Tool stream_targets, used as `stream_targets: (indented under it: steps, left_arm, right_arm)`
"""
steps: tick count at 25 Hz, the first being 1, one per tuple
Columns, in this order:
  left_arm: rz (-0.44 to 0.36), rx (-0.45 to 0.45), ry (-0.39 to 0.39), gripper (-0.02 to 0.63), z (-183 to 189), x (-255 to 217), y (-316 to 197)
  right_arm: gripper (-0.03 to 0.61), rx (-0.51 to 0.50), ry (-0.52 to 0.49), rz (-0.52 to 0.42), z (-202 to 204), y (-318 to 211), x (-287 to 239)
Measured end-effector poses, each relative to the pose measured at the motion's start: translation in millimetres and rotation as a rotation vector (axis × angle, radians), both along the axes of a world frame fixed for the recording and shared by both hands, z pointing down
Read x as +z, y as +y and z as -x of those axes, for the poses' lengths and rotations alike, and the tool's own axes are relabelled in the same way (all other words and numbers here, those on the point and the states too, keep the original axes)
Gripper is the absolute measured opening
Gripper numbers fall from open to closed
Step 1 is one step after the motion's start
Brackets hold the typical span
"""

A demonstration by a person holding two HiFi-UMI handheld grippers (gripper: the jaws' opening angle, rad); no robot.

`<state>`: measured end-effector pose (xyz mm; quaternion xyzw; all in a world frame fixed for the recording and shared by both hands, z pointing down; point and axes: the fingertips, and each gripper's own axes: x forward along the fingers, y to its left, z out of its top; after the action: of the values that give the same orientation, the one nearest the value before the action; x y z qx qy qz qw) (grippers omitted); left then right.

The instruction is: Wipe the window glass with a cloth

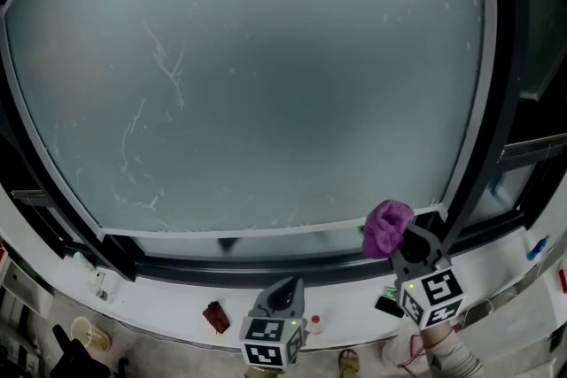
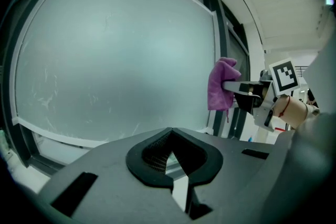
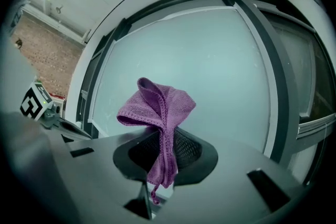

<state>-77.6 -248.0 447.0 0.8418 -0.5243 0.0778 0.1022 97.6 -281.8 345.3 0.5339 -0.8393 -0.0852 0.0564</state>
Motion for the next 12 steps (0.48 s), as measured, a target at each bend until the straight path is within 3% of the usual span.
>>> stream_targets:
  steps: [12]
  left_arm:
    - [0.002, 0.049, 0.024, 0.005, -4, 4, 56]
  right_arm:
    - [0.054, -0.025, -0.06, 0.048, 31, 92, 33]
